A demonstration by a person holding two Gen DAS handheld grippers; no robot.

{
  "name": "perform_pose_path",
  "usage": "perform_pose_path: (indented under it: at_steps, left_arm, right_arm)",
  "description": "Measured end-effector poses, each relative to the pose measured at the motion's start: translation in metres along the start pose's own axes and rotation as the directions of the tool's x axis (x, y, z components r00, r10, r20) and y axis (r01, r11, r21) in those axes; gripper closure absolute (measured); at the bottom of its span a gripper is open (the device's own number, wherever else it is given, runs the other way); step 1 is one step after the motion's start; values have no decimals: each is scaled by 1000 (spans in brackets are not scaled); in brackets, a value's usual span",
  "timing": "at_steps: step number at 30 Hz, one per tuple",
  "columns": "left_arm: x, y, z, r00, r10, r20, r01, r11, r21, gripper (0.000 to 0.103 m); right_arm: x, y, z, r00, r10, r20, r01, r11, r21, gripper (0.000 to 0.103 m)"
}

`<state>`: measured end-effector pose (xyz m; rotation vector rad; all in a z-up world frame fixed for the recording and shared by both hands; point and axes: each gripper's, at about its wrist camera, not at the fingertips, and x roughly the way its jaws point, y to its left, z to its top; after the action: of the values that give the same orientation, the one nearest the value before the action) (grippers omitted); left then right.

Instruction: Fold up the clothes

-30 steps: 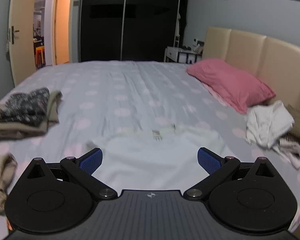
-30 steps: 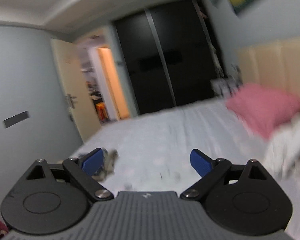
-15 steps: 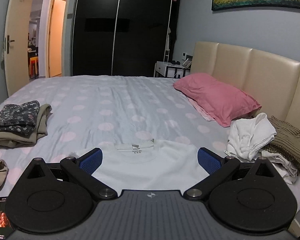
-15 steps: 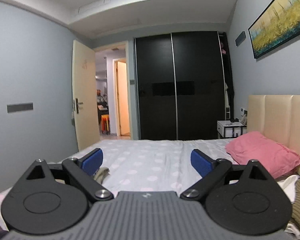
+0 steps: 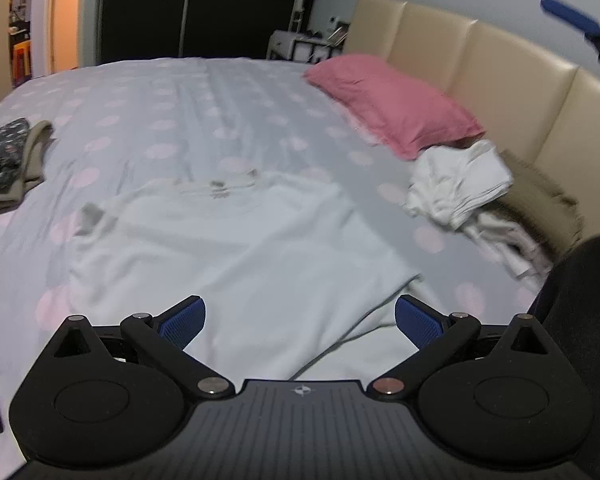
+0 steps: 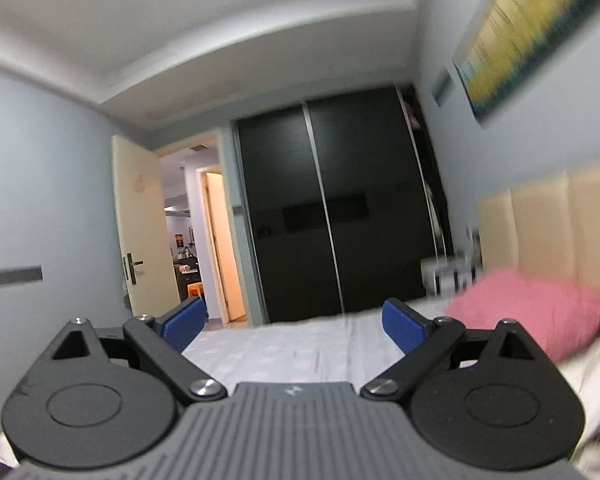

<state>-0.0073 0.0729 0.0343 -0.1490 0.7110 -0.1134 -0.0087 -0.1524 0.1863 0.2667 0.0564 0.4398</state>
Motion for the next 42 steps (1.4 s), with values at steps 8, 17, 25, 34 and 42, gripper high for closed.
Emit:
perform_pose_path:
  at_steps: [8,17,25,34,42]
  left_arm:
    - [17,-4,-10,996,48,-76,-47,999,18,3]
    - [27,-2,-8,991,65,-116,-57,996,74,3]
    - [59,-8,8,980,41,-197,-16,992,127,3]
    - [63,-9,66,986,83,-147,-44,968,248,3]
    - [108,35,41,974,95,-208,-78,993,85,3]
  right_arm:
    - [26,-40,-12,990,34,-136,1,969,249,6]
    - [28,-47,9,977,74,-199,-48,990,135,6]
    - [49,-60,13,961,137,-240,-120,989,85,5]
    - [106,-29,49,938,178,-299,-209,975,-74,5]
    - [117,-51,-26,921,63,-385,-95,994,-63,2]
